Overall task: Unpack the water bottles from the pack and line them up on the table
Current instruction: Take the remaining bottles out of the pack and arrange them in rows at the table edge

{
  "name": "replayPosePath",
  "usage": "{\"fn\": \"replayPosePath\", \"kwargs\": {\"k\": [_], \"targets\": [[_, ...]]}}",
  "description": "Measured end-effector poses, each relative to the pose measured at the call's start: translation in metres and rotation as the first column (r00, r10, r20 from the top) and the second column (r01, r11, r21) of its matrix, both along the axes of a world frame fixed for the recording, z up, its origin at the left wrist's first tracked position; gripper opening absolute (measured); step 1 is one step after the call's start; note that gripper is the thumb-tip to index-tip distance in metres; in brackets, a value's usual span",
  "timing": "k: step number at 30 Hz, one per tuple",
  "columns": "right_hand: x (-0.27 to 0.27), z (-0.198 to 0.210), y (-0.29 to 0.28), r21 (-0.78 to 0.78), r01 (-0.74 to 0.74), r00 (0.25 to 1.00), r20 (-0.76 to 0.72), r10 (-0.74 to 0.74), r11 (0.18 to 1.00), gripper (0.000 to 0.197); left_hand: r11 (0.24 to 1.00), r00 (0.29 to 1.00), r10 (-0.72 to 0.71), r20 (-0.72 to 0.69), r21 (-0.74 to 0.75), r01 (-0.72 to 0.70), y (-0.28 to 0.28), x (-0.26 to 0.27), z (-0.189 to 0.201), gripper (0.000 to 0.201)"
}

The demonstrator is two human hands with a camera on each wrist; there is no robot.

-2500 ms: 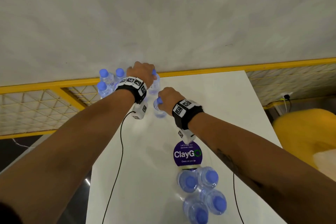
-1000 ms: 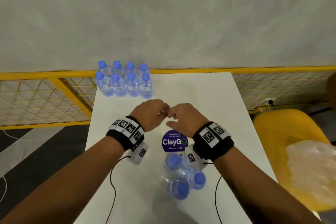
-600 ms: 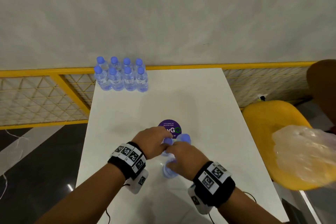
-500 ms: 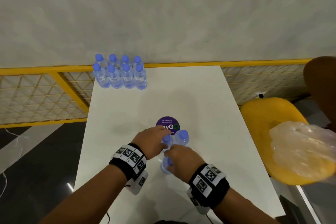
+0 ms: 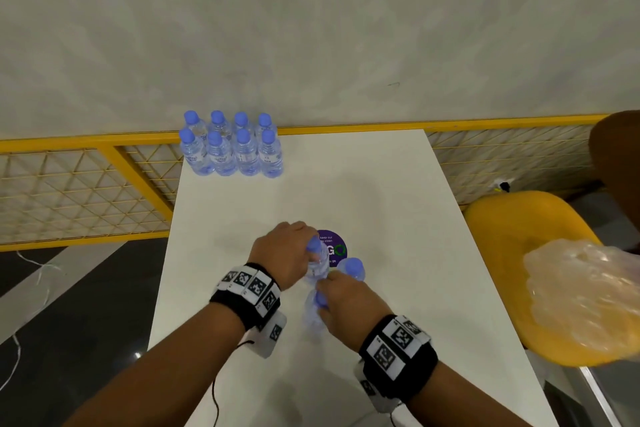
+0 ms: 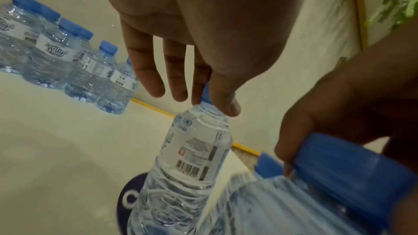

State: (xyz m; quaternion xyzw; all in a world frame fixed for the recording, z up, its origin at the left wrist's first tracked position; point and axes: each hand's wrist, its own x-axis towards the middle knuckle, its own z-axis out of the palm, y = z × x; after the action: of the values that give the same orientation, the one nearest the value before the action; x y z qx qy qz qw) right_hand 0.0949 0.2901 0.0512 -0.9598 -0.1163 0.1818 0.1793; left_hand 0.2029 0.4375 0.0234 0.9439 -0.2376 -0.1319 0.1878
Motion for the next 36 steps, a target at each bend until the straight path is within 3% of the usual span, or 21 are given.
{"fn": "replayPosePath", "kwargs": {"k": [4, 11, 19, 23, 28, 33, 36], "targets": [[0.044, 0.022, -0.006, 0.100, 0.077, 0.994, 0.071, -0.085, 0.992, 0.009, 0.997, 0.999, 0.016, 0.050, -0.081, -0.012, 0.000, 0.051, 0.026, 0.025], [0.151, 0.023, -0.016, 0.067, 0.129, 0.981, 0.137, -0.137, 0.989, 0.021, 0.998, 0.981, 0.063, 0.185, -0.038, -0.057, -0.019, 0.169, 0.060, 0.030], [0.265, -0.002, -0.020, 0.043, 0.236, 0.970, 0.051, -0.238, 0.971, 0.025, 0.983, 0.983, 0.136, 0.126, 0.104, -0.150, -0.031, 0.291, 0.039, 0.032], [0.307, -0.017, -0.011, 0.039, 0.255, 0.965, 0.054, -0.257, 0.966, 0.022, 0.957, 0.985, 0.105, 0.134, 0.257, -0.137, -0.031, 0.318, 0.009, 0.034], [0.346, -0.032, 0.005, -0.013, 0.236, 0.970, 0.057, -0.234, 0.972, 0.026, 0.934, 0.983, 0.106, 0.149, 0.324, -0.150, -0.027, 0.335, -0.023, 0.031], [0.367, -0.039, 0.012, 0.026, 0.258, 0.962, 0.083, -0.259, 0.966, 0.041, 0.943, 0.983, 0.103, 0.149, 0.300, -0.144, -0.026, 0.342, -0.026, 0.019], [0.377, -0.044, 0.012, 0.043, 0.279, 0.955, 0.092, -0.281, 0.959, 0.035, 0.944, 0.982, 0.060, 0.177, 0.310, -0.114, -0.022, 0.346, -0.026, 0.014]]}}
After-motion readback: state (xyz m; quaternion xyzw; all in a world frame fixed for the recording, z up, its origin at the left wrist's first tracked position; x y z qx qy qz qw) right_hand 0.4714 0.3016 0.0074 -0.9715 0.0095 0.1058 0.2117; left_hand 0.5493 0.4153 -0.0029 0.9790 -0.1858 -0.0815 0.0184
